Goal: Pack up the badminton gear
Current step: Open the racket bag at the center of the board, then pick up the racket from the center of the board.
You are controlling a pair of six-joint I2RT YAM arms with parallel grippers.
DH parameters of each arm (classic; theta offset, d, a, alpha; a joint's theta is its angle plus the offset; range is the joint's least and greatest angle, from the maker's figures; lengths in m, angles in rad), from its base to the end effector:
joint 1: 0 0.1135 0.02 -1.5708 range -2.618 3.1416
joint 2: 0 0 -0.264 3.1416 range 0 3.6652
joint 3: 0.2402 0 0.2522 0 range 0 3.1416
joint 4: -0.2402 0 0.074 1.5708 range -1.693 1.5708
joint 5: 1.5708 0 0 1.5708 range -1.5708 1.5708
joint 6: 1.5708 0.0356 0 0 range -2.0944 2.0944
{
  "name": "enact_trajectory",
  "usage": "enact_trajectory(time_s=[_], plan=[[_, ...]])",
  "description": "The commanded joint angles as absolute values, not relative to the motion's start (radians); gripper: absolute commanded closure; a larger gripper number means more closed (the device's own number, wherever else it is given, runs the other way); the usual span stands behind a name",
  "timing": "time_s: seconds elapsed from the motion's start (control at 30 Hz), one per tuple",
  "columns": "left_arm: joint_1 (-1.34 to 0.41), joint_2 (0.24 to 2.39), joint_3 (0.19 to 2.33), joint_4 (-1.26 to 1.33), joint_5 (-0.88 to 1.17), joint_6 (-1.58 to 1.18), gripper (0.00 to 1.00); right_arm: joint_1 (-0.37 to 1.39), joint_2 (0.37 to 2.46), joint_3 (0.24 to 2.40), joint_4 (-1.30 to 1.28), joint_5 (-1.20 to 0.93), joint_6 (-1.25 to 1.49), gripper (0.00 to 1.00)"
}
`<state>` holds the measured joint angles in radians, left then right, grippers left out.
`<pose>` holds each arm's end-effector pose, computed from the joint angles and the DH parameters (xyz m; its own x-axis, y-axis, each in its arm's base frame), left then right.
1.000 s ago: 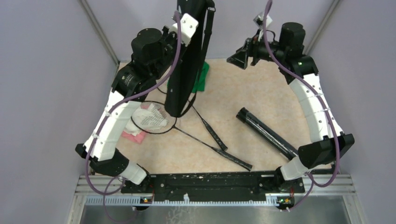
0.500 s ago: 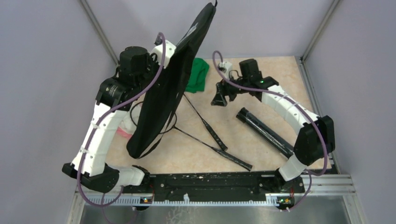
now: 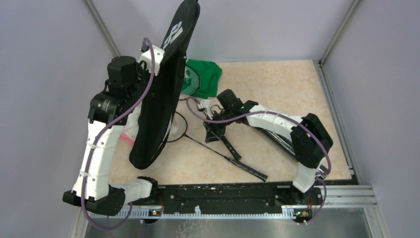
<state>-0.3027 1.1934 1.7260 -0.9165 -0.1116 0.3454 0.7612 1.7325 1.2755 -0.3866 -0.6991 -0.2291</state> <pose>0.1966 -0.0572 0.4940 -0.2695 0.4367 -0.8583 0.3071 0.8837 0.3532 0.2565 0.2760 0.2442 -0.3365 -0.5607 -0.7566 -0.9387 0.1353 0.3172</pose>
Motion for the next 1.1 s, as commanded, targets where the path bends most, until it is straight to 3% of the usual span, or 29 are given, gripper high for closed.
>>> enact_trajectory(time_s=[0.0, 0.47, 0.67, 0.8, 1.0, 1.07], plan=[[-0.252, 1.181, 1.717, -0.865, -0.11, 0.339, 1.0, 0.826, 1.83, 1.347, -0.339, -0.662, -0.225, 0.47], [-0.08, 1.234, 1.782, -0.848, -0.036, 0.417, 1.0, 0.914, 2.039, 1.484, -0.374, -0.577, -0.189, 0.58], [-0.05, 1.248, 1.797, -0.844, -0.017, 0.45, 1.0, 0.921, 2.081, 1.526, -0.389, -0.543, -0.171, 0.69], [-0.04, 1.262, 1.813, -0.848, -0.014, 0.469, 1.0, 0.921, 2.083, 1.542, -0.402, -0.547, -0.15, 0.82], [-0.021, 1.326, 1.869, -0.856, -0.006, 0.492, 1.0, 0.919, 1.989, 1.536, -0.41, -0.549, -0.099, 1.0], [-0.016, 1.358, 1.896, -0.863, -0.006, 0.489, 1.0, 0.919, 1.939, 1.52, -0.406, -0.541, -0.085, 1.0]])
